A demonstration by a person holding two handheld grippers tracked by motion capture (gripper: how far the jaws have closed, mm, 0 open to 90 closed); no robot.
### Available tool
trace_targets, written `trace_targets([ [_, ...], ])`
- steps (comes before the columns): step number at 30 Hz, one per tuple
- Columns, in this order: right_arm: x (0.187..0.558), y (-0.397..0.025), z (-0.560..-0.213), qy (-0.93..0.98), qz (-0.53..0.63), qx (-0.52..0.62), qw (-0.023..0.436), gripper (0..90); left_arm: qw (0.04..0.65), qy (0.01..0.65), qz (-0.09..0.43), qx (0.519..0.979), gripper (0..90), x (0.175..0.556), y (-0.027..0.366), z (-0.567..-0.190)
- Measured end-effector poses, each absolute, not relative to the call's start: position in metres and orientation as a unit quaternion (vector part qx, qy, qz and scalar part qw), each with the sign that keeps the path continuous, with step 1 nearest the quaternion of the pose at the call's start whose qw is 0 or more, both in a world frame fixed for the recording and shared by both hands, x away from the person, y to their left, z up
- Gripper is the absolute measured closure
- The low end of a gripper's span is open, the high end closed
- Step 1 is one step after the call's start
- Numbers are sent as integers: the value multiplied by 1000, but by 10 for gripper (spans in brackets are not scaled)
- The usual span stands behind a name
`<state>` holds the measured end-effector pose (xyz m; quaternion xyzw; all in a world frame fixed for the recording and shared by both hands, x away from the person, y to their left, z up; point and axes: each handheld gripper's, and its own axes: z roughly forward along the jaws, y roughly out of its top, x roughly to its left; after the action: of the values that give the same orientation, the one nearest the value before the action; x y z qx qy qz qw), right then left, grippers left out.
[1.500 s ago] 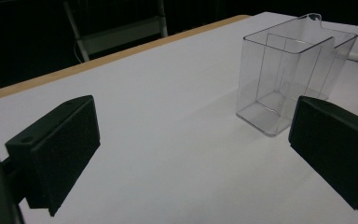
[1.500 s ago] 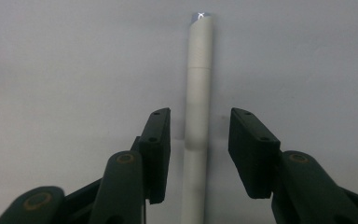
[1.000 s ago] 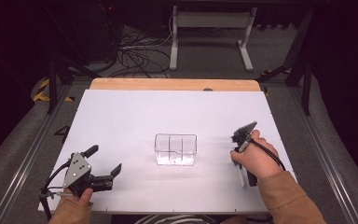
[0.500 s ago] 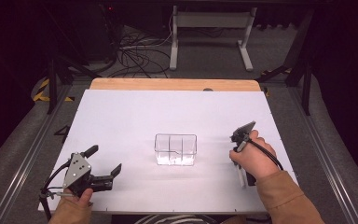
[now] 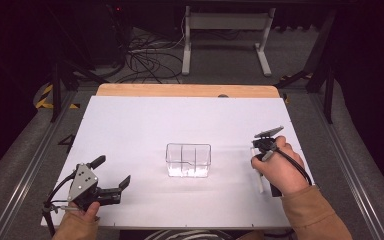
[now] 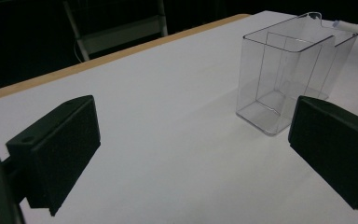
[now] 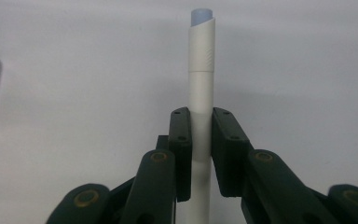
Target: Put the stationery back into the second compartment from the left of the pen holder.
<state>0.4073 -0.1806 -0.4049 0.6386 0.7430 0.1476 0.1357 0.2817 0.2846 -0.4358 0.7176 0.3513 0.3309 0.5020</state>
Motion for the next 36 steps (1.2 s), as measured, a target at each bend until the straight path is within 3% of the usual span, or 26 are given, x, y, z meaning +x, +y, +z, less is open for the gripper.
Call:
trace_targets([
  [18,388,-196,-370,765,308,520,223,793,503,353,330,717,29,282,284,-436],
  [36,377,-199,-350,758,491,374,208,793,503,353,330,717,29,281,284,-436],
])
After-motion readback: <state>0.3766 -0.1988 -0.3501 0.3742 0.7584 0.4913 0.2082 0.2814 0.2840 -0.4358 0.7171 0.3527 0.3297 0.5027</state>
